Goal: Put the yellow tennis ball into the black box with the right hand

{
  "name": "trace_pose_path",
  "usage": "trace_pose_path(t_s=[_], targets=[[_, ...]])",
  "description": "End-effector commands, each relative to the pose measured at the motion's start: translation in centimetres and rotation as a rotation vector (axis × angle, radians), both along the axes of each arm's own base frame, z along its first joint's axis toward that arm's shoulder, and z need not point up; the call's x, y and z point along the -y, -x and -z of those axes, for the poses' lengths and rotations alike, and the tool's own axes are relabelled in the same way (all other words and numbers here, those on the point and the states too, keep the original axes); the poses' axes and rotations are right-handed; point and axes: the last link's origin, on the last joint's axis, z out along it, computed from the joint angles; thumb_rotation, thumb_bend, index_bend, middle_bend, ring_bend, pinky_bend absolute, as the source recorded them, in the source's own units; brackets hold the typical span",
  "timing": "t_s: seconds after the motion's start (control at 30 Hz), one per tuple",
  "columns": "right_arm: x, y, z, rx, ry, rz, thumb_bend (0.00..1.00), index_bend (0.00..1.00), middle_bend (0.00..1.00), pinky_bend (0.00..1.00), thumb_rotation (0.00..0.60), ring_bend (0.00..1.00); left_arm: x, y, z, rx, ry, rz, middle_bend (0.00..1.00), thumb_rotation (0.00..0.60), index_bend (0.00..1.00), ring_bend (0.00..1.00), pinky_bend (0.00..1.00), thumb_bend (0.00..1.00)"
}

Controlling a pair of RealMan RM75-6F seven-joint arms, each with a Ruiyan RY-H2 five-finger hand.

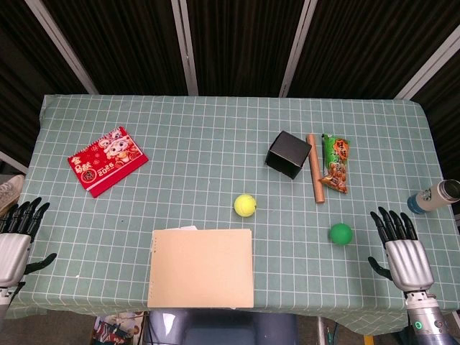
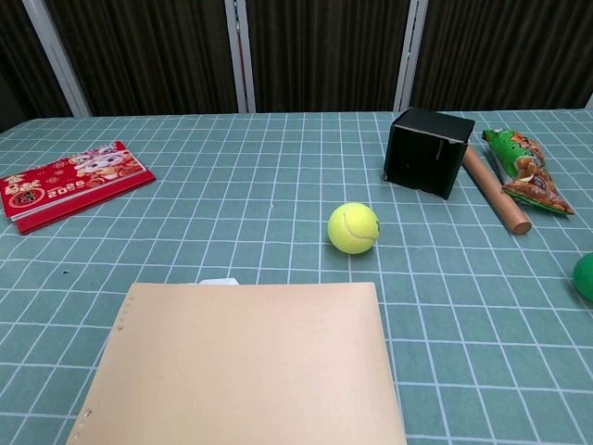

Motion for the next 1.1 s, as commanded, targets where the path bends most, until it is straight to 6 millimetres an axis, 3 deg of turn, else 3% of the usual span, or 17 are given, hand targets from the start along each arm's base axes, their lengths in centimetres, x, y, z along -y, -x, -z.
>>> trace_pose_path(t_s=[0.03, 0.23, 0.33, 0.43, 0.5, 0.67, 0.87, 1.1], targets=[[0.0, 0.1, 0.0, -0.003, 0.000, 0.005, 0.26, 0.00, 0.00, 0.00, 0.600, 0.00, -0.2, 0.0, 0.1, 0.000, 0.006, 0.000, 0.00, 0.600, 0.00, 0.00, 0.00, 0.07], [0.3, 0.3, 0.2, 0.000, -0.017, 0.012, 0.26, 0.00, 0.00, 0.00, 0.600, 0.00, -0.3, 0.0, 0.3, -0.010, 0.009, -0.014, 0.00, 0.600, 0.00, 0.00, 0.00, 0.07], [0.2, -0.2, 0.8, 0.024, -0.033, -0.005, 0.26, 0.00, 0.01, 0.08, 0.600, 0.02, -0.2, -0.1, 0.3, -0.009, 0.004, -0.005, 0.00, 0.600, 0.00, 0.00, 0.00, 0.07], [0.1, -1.5, 2.1, 0.092, -0.014, -0.056, 0.26, 0.15, 0.18, 0.40, 0.600, 0.20, -0.1, -0.3, 0.3, -0.007, 0.003, 0.008, 0.00, 0.600, 0.00, 0.00, 0.00, 0.07], [-0.1, -2.2, 3.6, 0.172, -0.015, -0.080, 0.26, 0.27, 0.31, 0.52, 0.600, 0.32, -0.1, -0.2, 0.3, -0.005, 0.006, 0.016, 0.00, 0.600, 0.00, 0.00, 0.00, 0.07], [-0.4, -2.7, 6.9, 0.226, -0.129, -0.102, 0.29, 0.40, 0.40, 0.59, 0.600, 0.40, 0.1, -0.2, 0.4, -0.006, 0.007, 0.030, 0.00, 0.600, 0.00, 0.00, 0.00, 0.07], [0.2, -4.2, 10.4, 0.233, -0.244, -0.141, 0.37, 0.44, 0.44, 0.66, 0.600, 0.44, 0.2, -0.4, 0.7, -0.008, 0.018, 0.038, 0.00, 0.600, 0.00, 0.00, 0.00, 0.07], [0.5, -7.4, 12.0, 0.320, -0.307, -0.200, 0.50, 0.50, 0.50, 0.73, 0.600, 0.49, 0.1, -0.3, 0.8, -0.006, 0.029, 0.036, 0.00, 0.600, 0.00, 0.00, 0.00, 0.07]])
